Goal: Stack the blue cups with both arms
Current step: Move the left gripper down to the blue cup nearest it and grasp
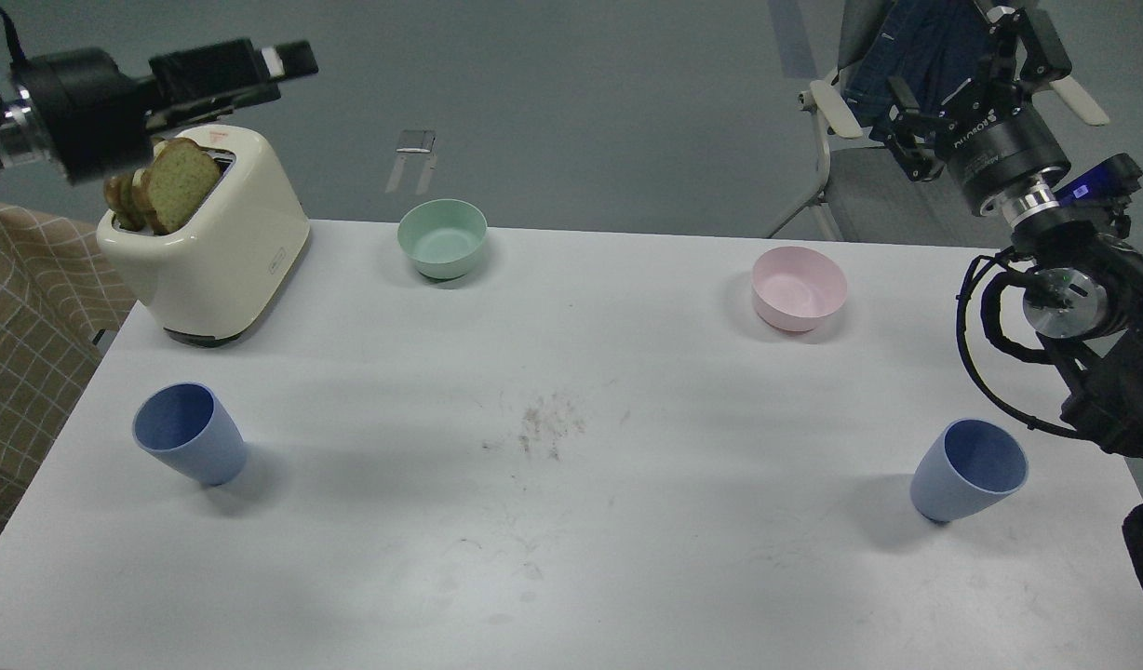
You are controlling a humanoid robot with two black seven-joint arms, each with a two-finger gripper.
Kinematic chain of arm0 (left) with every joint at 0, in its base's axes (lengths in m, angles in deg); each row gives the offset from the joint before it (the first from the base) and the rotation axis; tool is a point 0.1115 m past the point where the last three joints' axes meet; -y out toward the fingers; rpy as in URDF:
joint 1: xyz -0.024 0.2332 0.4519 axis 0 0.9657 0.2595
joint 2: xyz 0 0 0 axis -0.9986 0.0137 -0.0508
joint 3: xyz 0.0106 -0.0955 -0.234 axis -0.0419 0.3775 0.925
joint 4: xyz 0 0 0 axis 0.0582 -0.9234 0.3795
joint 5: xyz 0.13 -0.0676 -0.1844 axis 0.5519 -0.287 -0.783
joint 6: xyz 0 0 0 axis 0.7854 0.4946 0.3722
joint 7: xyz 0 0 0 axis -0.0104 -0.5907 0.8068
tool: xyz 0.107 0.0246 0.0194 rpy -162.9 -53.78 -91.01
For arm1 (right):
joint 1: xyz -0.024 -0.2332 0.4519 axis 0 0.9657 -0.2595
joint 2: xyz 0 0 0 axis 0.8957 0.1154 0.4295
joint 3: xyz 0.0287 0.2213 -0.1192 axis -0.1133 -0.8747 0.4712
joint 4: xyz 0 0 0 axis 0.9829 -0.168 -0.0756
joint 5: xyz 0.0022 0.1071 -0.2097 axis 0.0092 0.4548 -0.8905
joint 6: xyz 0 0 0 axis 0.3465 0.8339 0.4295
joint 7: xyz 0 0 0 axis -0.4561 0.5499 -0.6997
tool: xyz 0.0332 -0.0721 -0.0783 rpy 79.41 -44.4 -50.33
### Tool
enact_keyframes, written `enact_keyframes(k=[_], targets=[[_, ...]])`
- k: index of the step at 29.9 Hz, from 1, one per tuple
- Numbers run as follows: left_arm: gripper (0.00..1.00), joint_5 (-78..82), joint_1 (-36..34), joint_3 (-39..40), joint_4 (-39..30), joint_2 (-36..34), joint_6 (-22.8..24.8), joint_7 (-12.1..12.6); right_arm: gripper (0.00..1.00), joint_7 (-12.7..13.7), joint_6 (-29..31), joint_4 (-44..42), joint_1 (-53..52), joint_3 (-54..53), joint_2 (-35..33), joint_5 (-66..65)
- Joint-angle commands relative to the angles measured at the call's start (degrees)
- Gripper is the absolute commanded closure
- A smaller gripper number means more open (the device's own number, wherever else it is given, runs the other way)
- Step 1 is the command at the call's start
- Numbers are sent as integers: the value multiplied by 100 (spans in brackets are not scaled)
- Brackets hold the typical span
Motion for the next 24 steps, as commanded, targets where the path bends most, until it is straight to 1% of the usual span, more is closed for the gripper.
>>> enact_keyframes(k=[1,4,6,7,8,10,11,13,18,20,24], targets=[[2,701,747,-208,-143,-665,-484,1,0,0,0,16,18,0,0,-1],[2,912,1020,-462,-134,-1025,-766,1,0,0,0,16,35,9,0,-1],[2,983,1109,-856,-90,-1245,-1011,1,0,0,0,16,70,0,0,-1],[2,983,1109,-963,-90,-1281,-1091,1,0,0,0,16,71,0,0,-1],[2,1000,1109,-1190,-73,-1333,-1292,1,0,0,0,16,79,0,0,-1],[2,1009,1109,-1411,-55,-1334,-1486,1,0,0,0,16,79,0,0,-1],[2,1044,1109,-1621,-12,-1316,-1670,1,0,0,0,16,71,0,8,-10],[2,1053,1109,-1911,24,-1281,-1829,1,0,0,0,16,71,0,8,-10],[2,1045,1144,-2106,129,-1193,-1874,1,0,0,0,16,71,9,8,-10],[3,1018,1161,-2185,261,-1036,-1874,1,0,0,0,-2,79,9,8,-10],[4,1009,1162,-2238,296,-886,-1865,1,0,0,0,-2,88,9,8,-1]])
